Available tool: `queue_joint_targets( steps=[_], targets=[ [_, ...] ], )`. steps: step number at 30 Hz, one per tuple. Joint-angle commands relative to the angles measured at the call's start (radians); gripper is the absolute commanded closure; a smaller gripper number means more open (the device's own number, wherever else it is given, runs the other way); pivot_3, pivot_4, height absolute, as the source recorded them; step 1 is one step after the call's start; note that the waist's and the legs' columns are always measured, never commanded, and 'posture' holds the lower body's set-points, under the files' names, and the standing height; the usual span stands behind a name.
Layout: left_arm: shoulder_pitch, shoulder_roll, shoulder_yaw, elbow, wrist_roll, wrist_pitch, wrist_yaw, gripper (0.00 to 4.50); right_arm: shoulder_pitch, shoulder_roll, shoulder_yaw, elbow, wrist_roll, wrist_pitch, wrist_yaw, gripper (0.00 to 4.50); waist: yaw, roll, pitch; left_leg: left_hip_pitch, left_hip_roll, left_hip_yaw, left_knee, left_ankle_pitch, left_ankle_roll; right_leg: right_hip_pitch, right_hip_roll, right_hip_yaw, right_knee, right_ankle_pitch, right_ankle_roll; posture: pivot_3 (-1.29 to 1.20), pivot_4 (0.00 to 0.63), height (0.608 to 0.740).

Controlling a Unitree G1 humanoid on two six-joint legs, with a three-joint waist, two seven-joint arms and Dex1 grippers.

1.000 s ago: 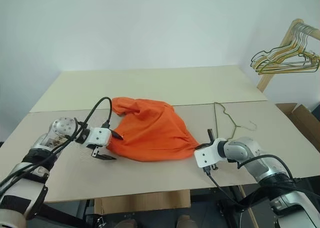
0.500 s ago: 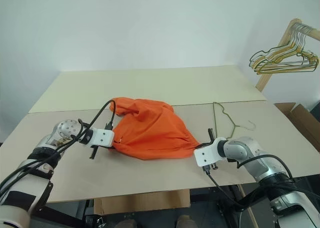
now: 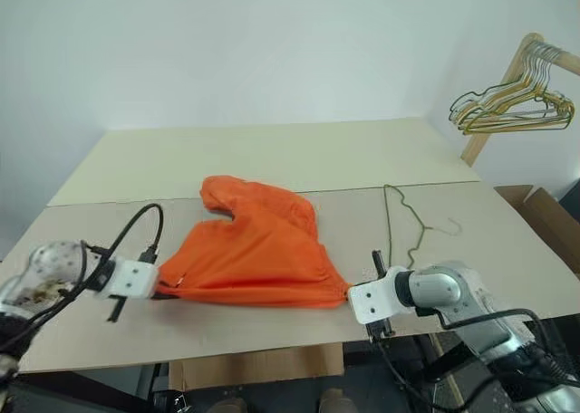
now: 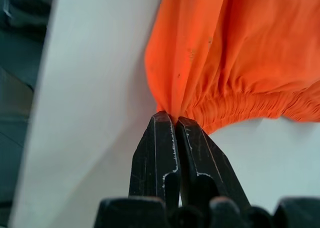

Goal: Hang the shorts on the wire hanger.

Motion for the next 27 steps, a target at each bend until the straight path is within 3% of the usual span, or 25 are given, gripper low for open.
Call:
queue_joint_targets(
  steps=[1, 4, 6, 9, 11, 13, 17, 19, 22, 27],
  targets=[
    [0.039, 0.051, 0.068, -0.144, -0.075, 0.111, -0.006, 4.46, -0.016, -0.014, -0.072, -0.14, 0.176, 0.17, 0.059, 4.5, 0.007, 0.0, 0.0, 0.002, 0.001, 0.001, 0.0, 0.0, 0.0, 0.001, 0.0, 0.0, 0.0, -0.001, 0.001, 0.06, 0.0, 0.74],
    [0.001, 0.019, 0.064, -0.157, -0.067, 0.169, 0.03, 4.46, -0.081, 0.028, -0.066, -0.127, 0.196, 0.266, 0.031, 4.5, 0.023, 0.0, 0.0, 0.004, 0.002, 0.002, 0.0, 0.001, -0.001, 0.002, 0.001, -0.002, 0.0, -0.004, 0.006, 0.06, 0.0, 0.74],
    [-0.1, -0.048, 0.031, -0.096, 0.02, 0.184, 0.119, 4.46, -0.173, 0.092, -0.05, -0.039, 0.153, 0.307, -0.029, 4.5, 0.03, 0.0, 0.0, 0.005, 0.003, 0.002, 0.0, 0.002, -0.002, 0.002, 0.002, -0.003, 0.001, -0.003, 0.005, 0.06, 0.0, 0.74],
    [-0.329, -0.193, -0.021, 0.081, 0.23, 0.219, 0.393, 4.46, -0.364, 0.205, -0.035, 0.152, 0.054, 0.395, -0.172, 4.5, 0.042, 0.0, 0.0, 0.004, 0.003, 0.001, 0.0, 0.005, -0.004, 0.0, 0.005, -0.003, 0.001, -0.001, 0.002, 0.05, 0.0, 0.74],
    [-0.547, -0.317, -0.027, 0.263, 0.352, 0.273, 0.686, 4.46, -0.543, 0.293, -0.045, 0.355, -0.047, 0.39, -0.362, 4.5, 0.047, 0.0, 0.0, 0.003, 0.003, -0.001, 0.0, 0.007, -0.006, 0.001, 0.007, -0.003, 0.0, 0.003, 0.002, 0.06, 0.0, 0.74],
    [-0.759, -0.429, 0.034, 0.429, 0.368, 0.29, 0.969, 4.46, -0.725, 0.347, -0.048, 0.576, -0.172, 0.295, -0.617, 4.5, 0.051, -0.001, 0.0, -0.002, 0.002, -0.002, 0.0, 0.008, -0.007, -0.003, 0.008, -0.003, 0.0, 0.008, -0.005, 0.05, 0.0, 0.74],
    [-1.026, -0.488, 0.138, 0.6, 0.328, 0.215, 1.276, 4.46, -0.987, 0.41, -0.12, 0.859, -0.26, 0.113, -1.066, 4.5, 0.038, -0.002, -0.001, -0.031, -0.001, -0.003, 0.001, 0.012, -0.015, -0.036, 0.003, -0.001, 0.004, 0.011, -0.005, 0.04, 0.0, 0.74],
    [-1.096, -0.475, 0.173, 0.607, 0.3, 0.173, 1.306, 4.46, -1.045, 0.416, -0.17, 0.883, -0.238, 0.027, -1.156, 4.5, 0.032, -0.002, -0.001, -0.04, -0.004, -0.003, -0.004, 0.017, -0.026, -0.048, 0.0, 0.001, 0.007, 0.011, -0.004, 0.04, 0.0, 0.74],
    [-1.1, -0.447, 0.202, 0.533, 0.272, 0.128, 1.283, 4.46, -1.037, 0.41, -0.204, 0.829, -0.214, -0.054, -1.164, 4.5, 0.016, -0.001, -0.003, -0.039, -0.006, -0.003, -0.007, 0.011, -0.034, -0.051, -0.002, -0.001, 0.009, 0.01, -0.002, 0.03, 0.0, 0.74],
    [-0.888, -0.382, 0.196, 0.269, 0.227, 0.129, 1.117, 4.46, -0.846, 0.393, -0.168, 0.662, -0.188, -0.117, -1.018, 4.5, -0.011, -0.002, -0.004, -0.042, -0.007, -0.003, -0.001, 0.006, -0.032, -0.048, -0.004, -0.002, 0.002, 0.009, 0.0, 0.03, 0.0, 0.74]
  ],
)
